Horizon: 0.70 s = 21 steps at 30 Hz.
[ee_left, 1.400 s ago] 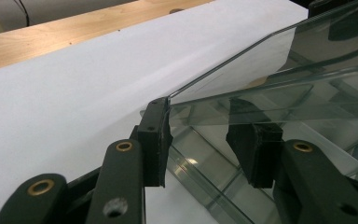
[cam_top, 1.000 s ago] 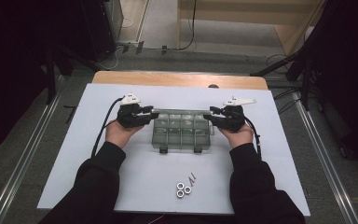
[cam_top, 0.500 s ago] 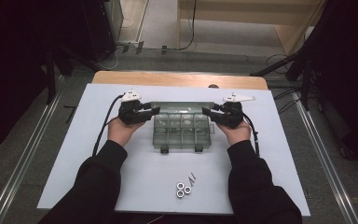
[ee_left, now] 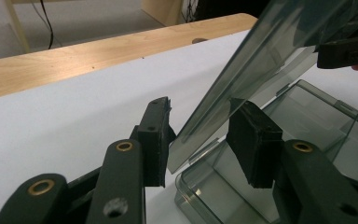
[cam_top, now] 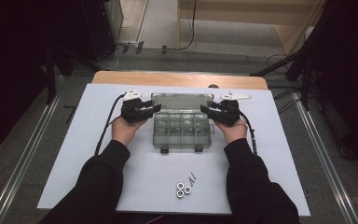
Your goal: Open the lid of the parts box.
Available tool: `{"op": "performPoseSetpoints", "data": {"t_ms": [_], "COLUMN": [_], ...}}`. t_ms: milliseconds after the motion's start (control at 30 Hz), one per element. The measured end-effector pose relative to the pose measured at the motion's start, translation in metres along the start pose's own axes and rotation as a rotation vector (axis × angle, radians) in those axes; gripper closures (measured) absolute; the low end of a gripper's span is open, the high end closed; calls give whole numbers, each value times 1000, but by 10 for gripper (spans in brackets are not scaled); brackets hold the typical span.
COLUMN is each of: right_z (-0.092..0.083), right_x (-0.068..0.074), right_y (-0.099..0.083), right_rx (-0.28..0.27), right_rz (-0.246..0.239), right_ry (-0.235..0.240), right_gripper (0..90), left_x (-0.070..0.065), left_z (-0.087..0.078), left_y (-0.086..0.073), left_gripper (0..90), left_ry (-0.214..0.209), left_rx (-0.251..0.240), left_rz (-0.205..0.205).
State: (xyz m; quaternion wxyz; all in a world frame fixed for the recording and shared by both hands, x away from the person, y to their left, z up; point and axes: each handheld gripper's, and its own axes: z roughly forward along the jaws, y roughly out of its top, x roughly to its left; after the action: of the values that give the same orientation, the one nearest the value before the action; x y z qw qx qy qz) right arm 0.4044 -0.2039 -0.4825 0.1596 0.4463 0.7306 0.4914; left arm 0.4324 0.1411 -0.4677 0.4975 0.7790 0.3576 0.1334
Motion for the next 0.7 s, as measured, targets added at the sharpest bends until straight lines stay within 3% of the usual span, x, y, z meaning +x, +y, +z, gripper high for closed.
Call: {"op": "performPoseSetpoints", "data": {"t_ms": [367,467,700], "right_z": [7,9,15], "right_x": [-3,-4,-5], "right_y": [-4,-5,-8], "right_rx": [-10,-13,10], "right_rz": [22,31,37], "right_ry": [-8,-11,-30], "right_gripper": [589,593,607], "left_x": [0,3,6], "left_z": [10,12,16], "left_y": [-1,-3,-6], "left_gripper": [589,588,589], "left_ry": [9,9,15], "left_rx": [3,7,13], "left_rz": [-11,-30,-43]}}
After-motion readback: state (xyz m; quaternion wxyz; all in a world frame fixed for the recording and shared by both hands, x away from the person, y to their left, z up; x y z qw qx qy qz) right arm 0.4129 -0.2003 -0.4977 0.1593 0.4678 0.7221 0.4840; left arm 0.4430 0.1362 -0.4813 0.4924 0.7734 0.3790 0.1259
